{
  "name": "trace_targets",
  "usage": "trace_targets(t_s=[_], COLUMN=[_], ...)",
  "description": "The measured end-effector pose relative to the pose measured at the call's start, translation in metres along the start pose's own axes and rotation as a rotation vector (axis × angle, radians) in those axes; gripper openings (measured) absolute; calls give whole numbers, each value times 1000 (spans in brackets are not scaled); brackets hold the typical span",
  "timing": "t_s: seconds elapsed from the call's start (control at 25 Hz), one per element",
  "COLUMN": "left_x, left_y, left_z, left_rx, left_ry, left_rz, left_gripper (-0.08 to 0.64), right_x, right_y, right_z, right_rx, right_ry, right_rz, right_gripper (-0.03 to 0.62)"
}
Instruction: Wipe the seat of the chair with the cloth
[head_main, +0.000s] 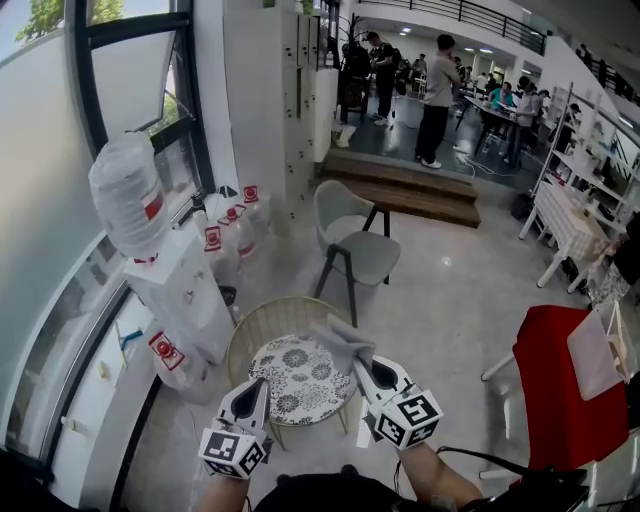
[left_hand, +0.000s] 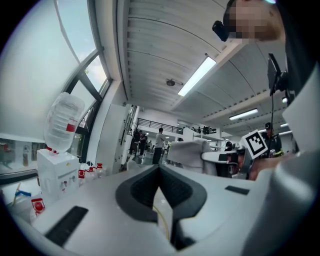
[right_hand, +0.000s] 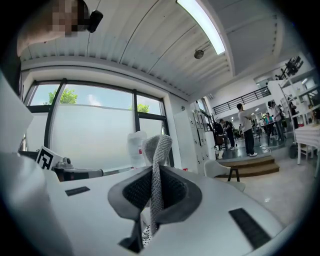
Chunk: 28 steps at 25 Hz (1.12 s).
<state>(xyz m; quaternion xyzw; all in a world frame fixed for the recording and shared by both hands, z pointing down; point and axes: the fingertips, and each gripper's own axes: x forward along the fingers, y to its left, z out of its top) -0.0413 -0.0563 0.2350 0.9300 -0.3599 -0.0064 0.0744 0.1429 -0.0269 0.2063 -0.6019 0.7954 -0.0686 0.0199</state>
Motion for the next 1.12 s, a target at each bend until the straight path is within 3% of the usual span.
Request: trace_targets(t_s=[0.6, 1.12], left_x=[4, 3], left_y=[1, 9], left_z=[23, 12], left_rx=[11, 14], left_ry=[-48, -7], left_rz=[73, 109], left_gripper=[6, 6], right_x=[-3, 3], right_y=[-8, -12], right_z=[13, 12], right_rx=[-30, -28], right_ry=[-30, -25], right_rz=[34, 41], right_gripper=[21, 21])
